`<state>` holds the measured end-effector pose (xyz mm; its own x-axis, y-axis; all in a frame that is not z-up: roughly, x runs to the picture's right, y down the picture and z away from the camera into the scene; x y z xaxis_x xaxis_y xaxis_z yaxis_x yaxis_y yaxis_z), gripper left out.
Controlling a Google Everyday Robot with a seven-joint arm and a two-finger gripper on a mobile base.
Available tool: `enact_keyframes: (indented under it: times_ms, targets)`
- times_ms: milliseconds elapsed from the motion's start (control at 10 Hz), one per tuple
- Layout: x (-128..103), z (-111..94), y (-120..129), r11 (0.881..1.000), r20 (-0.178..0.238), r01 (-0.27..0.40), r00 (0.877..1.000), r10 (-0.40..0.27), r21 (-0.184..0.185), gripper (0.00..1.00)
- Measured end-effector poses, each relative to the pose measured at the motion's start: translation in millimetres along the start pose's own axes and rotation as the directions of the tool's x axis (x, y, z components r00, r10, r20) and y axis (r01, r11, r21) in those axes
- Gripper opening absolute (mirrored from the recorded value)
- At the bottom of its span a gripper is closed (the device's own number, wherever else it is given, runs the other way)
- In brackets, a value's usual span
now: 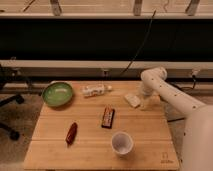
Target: Wipe the white sponge on the table
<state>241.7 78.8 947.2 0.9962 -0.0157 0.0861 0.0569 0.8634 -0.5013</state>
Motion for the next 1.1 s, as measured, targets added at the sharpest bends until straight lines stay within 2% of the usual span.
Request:
enact_keyframes:
  times_ms: [600,1100]
  targets:
    - [-9.9,-5.9,4.5,0.995,0.015,0.058,0.998,-0.057,-0.085,0.80]
    - [-16.0,7.6,5.5,0.983,0.041,0.099,0.995,-0.093,-0.156,0.80]
